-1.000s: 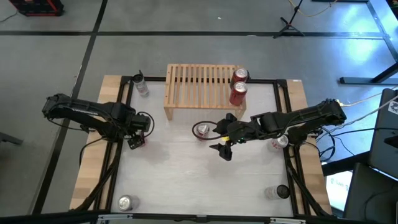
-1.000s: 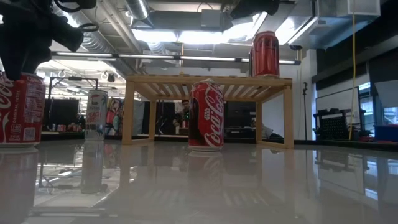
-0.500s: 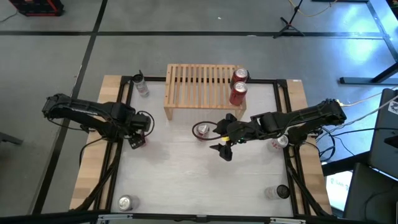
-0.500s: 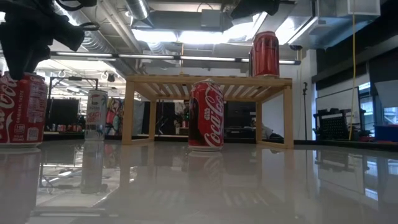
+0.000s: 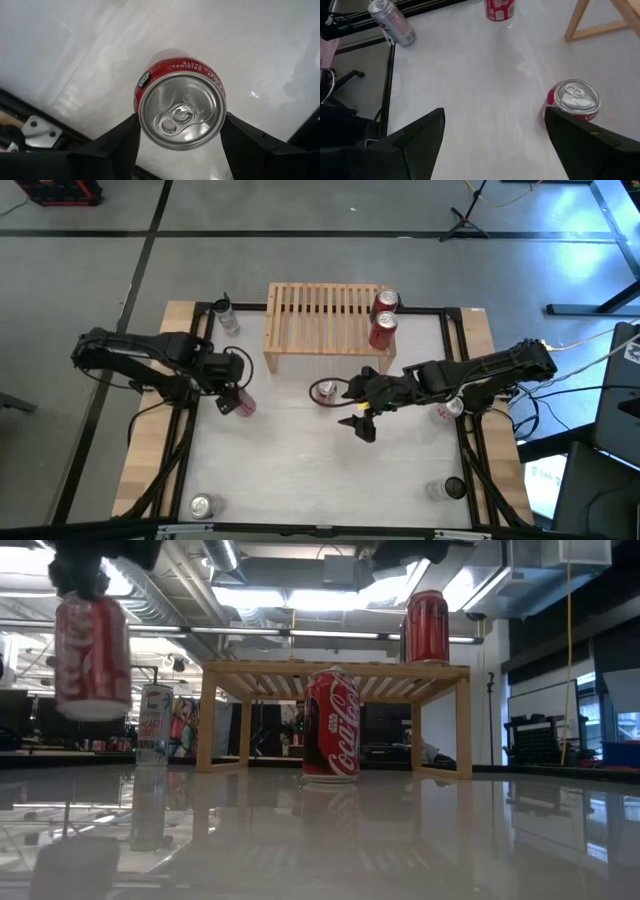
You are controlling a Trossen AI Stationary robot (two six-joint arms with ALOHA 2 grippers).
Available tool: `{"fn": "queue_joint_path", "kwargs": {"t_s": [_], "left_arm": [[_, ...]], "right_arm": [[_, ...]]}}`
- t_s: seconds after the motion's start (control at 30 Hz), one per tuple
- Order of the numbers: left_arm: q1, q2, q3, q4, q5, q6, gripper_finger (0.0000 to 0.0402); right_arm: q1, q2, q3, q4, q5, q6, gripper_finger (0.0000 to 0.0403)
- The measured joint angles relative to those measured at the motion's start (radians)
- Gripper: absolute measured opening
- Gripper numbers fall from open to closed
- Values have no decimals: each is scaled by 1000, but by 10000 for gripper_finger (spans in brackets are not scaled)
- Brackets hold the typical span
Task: Place canned beverage on shelf
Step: Put the left red white soda can on the shelf
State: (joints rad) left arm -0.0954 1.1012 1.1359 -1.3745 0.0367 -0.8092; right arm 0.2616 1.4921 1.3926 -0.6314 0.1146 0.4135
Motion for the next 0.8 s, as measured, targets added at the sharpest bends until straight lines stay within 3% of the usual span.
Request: {"fn": "queue_joint_path", "kwargs": {"t_s": [0.2, 0.5, 0.8], "left_arm": [[-65, 148, 83, 23, -30, 35, 230], [-123, 384, 157, 236, -19, 83, 230], [-164, 572, 247, 309, -24, 82, 230]], "right_arm": [[46, 0, 0, -2, 54, -10, 331], [137, 1, -47, -1, 170, 26, 331], [187, 0, -133, 67, 183, 105, 331]]}}
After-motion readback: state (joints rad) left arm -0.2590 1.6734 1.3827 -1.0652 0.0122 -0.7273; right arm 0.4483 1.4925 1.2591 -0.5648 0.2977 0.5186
